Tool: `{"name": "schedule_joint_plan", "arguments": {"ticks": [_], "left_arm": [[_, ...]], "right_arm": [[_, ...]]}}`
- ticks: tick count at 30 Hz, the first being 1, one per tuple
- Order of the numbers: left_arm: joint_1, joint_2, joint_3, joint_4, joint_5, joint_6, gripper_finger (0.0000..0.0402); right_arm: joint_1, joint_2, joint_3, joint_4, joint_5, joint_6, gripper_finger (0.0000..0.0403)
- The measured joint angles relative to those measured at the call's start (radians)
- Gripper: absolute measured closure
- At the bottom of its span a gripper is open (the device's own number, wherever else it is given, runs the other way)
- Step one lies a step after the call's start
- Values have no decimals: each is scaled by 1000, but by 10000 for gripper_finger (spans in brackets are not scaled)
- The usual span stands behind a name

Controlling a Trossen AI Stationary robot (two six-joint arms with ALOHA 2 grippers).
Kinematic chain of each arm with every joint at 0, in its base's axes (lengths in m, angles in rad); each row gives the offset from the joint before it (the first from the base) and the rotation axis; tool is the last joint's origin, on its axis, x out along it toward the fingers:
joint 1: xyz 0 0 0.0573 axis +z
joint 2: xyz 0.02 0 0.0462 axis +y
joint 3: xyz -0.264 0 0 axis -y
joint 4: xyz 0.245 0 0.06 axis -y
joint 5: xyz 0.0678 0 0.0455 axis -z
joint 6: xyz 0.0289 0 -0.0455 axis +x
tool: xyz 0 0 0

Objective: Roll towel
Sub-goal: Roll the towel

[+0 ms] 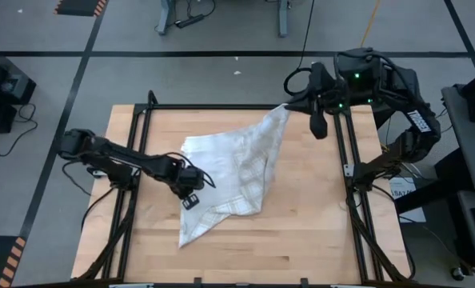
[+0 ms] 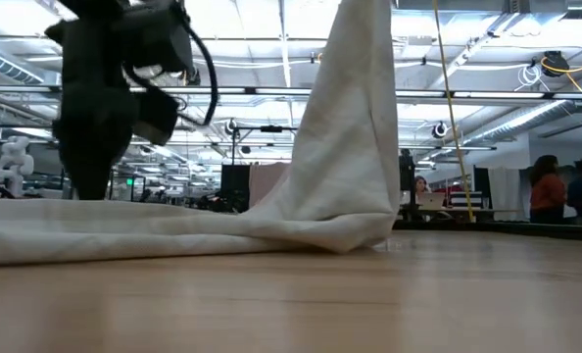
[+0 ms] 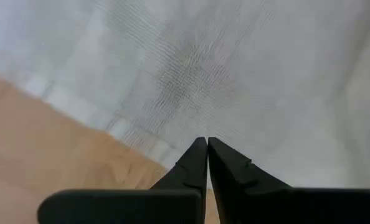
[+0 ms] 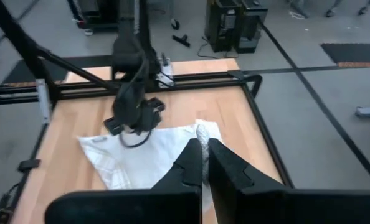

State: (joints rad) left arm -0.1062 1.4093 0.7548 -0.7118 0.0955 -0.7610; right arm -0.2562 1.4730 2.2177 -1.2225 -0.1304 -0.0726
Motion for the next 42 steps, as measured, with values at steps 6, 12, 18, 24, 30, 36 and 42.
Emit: {"name": "schedule_joint_plan", "arguments": {"ticks": [6,12,18,24,30,36,42], "left_arm": [[78,-166,38,135,-48,-121,372],[182,-173,57,469,-208,-103,294],[300,-10,69,643,-240,-145,196],[344,171,158,714,-209,-83,182],[364,263,245,744,-187,-2,194],[416,355,261,698,-86,-39,196],[421,417,262,831,69,-19,195]], "right_arm": [[1,-9,0,-21,-8,8,401],[2,-3,0,-59,-8,32,401],[3,-3,0,-59,-33,24,401],[3,-4,0,-61,-60,-4,401],[3,-8,0,-62,-60,-26,401],[3,-9,0,-62,-60,-47,401],[3,-9,0,-61,-59,-48,401]]}}
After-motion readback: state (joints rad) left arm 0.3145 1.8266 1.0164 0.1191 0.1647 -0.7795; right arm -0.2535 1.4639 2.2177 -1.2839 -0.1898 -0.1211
